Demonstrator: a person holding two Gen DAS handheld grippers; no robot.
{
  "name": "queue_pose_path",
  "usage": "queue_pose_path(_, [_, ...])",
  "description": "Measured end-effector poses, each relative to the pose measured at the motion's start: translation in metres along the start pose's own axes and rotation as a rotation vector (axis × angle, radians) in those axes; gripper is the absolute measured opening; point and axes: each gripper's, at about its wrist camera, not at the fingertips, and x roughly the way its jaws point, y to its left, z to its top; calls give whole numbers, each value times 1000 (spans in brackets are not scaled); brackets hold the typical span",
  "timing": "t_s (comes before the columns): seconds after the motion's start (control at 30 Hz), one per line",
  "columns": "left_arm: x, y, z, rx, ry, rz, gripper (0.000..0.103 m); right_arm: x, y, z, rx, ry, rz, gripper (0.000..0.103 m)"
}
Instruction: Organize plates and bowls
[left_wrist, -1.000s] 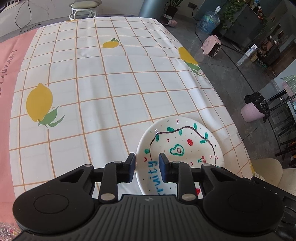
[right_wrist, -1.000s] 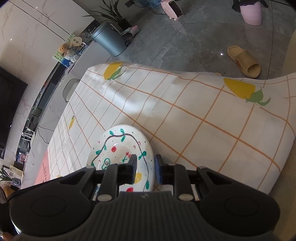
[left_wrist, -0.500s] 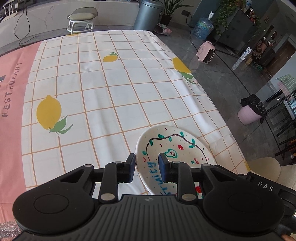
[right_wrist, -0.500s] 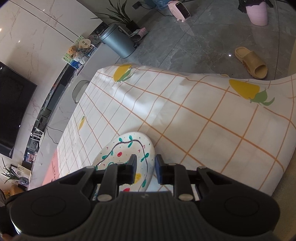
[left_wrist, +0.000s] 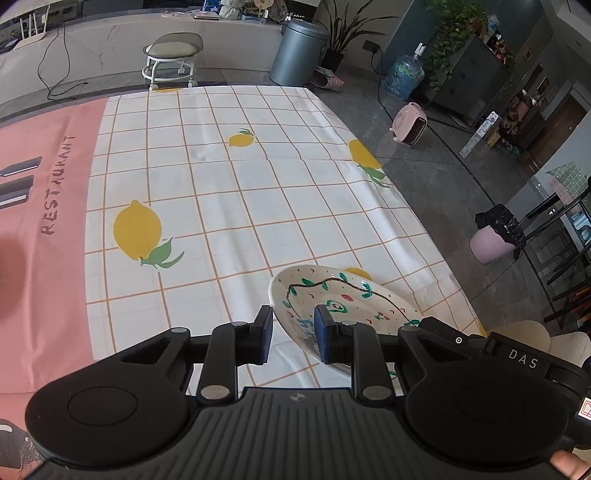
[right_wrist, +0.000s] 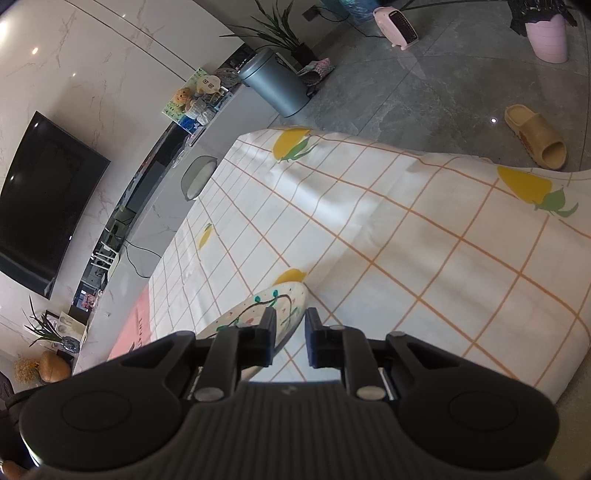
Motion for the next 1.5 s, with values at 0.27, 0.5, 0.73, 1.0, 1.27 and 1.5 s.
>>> queue_pose_path(0.27, [-34,12,-6,-15,-20,33,27,-4,19,-11,-63,35,44,15])
queue_pose_path(0.5, [-68,34,-12,-62,-16,52,27,-5,38,-24,-53,92,122,15])
queue_pose_path(0.73, [-101,57,-33,-103,-33,82,27,-7,70,-45,-148,154,145,15])
queue_pose_path(1.0, [-134,92,-61,-153,-56,90,27,-2,98,-76,-239,257,180,15])
queue_pose_path(1.27, [-142,116,-80,-183,-32,104,27,9,116,-95,-316,324,173,15])
queue_pose_path(1.5, [-137,137,-95,-198,4,72,27,15,127,-111,-386,365,144,15])
